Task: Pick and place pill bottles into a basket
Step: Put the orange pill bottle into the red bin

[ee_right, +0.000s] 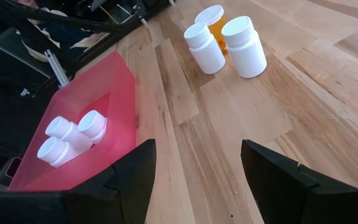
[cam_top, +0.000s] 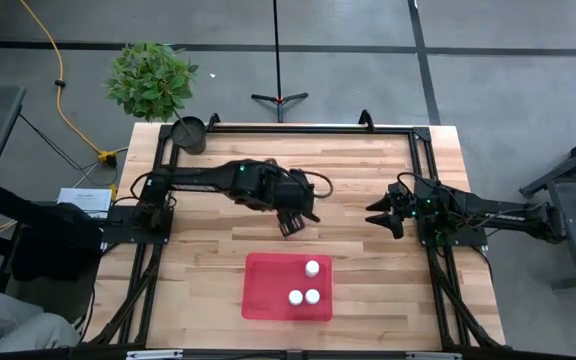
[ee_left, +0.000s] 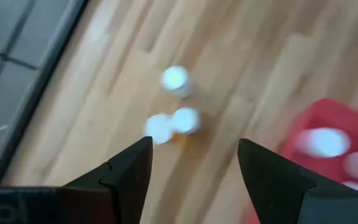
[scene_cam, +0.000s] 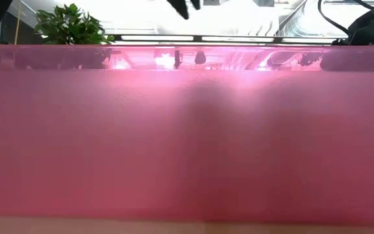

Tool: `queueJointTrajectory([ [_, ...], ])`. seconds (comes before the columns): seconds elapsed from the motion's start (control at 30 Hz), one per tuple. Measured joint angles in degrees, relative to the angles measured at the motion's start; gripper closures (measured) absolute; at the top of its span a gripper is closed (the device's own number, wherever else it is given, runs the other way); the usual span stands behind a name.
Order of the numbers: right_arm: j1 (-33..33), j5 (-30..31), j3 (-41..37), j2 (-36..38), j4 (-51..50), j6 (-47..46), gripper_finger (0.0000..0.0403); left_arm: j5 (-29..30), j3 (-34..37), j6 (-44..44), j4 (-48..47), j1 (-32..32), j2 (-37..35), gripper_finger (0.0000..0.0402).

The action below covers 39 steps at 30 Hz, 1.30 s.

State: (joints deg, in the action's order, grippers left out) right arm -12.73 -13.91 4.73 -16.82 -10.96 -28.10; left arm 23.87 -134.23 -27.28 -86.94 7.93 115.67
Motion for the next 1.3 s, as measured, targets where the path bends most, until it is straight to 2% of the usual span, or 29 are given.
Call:
queueJointTrajectory([
  [0.13, 0.0, 0.0, 0.0, 0.0, 0.2, -0.1, 0.0176, 1.1, 0.0, -0.1, -3.3, -2.2, -0.2, 0.0131],
  [0.37, 0.0, 0.0, -0.1, 0.0, 1.0, -0.9, 0.0176, 1.8, 0.1, 2.1, -3.1, -4.9, -2.7, 0.0131],
  [0.6, 0.0, 0.2, -0.2, 0.0, 1.8, -1.5, 0.0176, 5.9, 0.0, 3.5, -3.1, -6.9, -9.0, 0.0131],
  [0.97, 0.0, 0.2, -0.1, 0.0, 2.7, -1.5, 0.0176, 6.0, 0.0, 6.3, -3.1, -11.6, -17.5, 0.0131],
  [1.13, 0.0, 0.2, -0.1, 0.0, 3.6, -1.6, 0.0176, 4.6, 0.0, 7.5, -3.1, -13.3, -20.4, 0.0131],
  [1.3, 0.0, 0.2, -0.1, 0.0, 4.5, -1.6, 0.0176, -4.1, 0.0, 12.1, -3.1, -14.9, -20.6, 0.0131],
])
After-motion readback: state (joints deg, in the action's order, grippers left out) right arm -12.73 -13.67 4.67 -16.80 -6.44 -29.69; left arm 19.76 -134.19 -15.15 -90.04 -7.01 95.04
